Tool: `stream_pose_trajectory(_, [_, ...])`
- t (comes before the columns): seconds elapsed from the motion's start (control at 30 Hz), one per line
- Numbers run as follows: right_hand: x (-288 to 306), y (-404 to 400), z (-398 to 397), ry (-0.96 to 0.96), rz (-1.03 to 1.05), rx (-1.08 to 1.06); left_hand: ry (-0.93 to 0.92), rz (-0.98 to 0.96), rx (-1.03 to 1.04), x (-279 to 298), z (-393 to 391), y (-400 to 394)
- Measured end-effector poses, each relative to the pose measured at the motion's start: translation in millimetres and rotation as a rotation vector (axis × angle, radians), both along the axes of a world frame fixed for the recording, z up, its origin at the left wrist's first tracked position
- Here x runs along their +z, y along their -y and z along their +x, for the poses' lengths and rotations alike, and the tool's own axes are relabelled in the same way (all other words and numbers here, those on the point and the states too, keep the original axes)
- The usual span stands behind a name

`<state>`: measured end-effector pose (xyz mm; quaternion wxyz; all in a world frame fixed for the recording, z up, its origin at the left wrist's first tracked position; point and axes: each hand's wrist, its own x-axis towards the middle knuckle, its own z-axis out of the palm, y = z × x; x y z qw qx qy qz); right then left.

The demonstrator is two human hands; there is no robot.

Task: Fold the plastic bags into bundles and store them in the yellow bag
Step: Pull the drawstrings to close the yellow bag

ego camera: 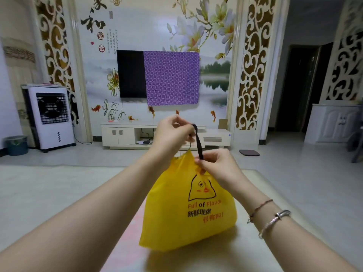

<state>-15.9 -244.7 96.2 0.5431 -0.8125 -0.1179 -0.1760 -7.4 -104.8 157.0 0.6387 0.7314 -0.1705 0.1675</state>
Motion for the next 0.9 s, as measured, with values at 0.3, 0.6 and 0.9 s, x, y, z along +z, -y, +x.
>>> stream_pose_trajectory(0.3, [-5.1, -1.8, -9.9, -0.118, 0.133, 0.123, -0.072, 0.01, -0.054, -2.0, 2.6, -11.0])
stream_pose_trajectory(0.6, [10.6, -49.8, -12.4, -0.161, 0.257, 0.046, -0.009, 0.425, 0.109, 9.2, -4.3, -4.8])
stream_pose_trajectory(0.9, [2.9, -63.3, -1.0, -0.136, -0.139, -0.172, 0.063, 0.451, 0.155, 11.9, -5.5, -5.4])
